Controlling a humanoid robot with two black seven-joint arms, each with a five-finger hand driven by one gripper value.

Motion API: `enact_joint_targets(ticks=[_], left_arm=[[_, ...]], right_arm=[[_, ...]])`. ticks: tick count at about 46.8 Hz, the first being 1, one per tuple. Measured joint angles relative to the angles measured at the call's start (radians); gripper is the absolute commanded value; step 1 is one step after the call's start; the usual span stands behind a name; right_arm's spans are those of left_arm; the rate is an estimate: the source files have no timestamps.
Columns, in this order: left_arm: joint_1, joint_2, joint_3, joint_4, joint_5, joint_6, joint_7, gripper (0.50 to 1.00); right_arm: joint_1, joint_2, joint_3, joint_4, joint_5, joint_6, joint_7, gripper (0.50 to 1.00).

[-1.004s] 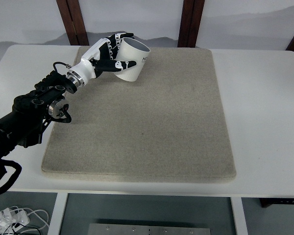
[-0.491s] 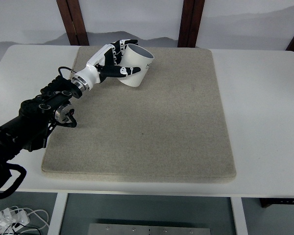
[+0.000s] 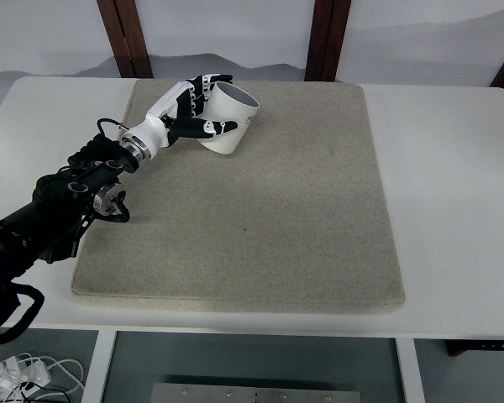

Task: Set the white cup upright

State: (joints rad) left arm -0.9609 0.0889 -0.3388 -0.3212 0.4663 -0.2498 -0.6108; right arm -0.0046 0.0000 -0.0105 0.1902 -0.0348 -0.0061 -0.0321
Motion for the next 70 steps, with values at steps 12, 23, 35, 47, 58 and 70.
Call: enact_joint_targets(ticks=[12,23,35,47,58,70], left_arm=[[0.014,-0.001,0.004,0.014,0.005,0.026,0.0,0.722],[0.014,-0.003,-0.002,0.003,0.005,0.026,0.0,0.786],[0.011,-0.021,-0.008,0.001,0.005,0.029,0.0,0.844],[0.008,-0.02,-0.006,0.002,0.006,0.031,0.0,0.919],[0.006,-0.014,-0.012,0.002,0.006,0.034,0.0,0.947],[-0.006,-0.011,-0.014,0.002,0.004,0.032,0.0,0.956]], right_arm=[[0.0,0.0,0.0,0.0,0.0,0.0,0.0,0.952],[0.0,0.0,0.0,0.0,0.0,0.0,0.0,0.952],[0.0,0.0,0.0,0.0,0.001,0.0,0.0,0.952],[0.0,0.0,0.0,0.0,0.001,0.0,0.0,0.952],[0.0,0.0,0.0,0.0,0.0,0.0,0.0,0.952],[0.0,0.0,0.0,0.0,0.0,0.0,0.0,0.952]])
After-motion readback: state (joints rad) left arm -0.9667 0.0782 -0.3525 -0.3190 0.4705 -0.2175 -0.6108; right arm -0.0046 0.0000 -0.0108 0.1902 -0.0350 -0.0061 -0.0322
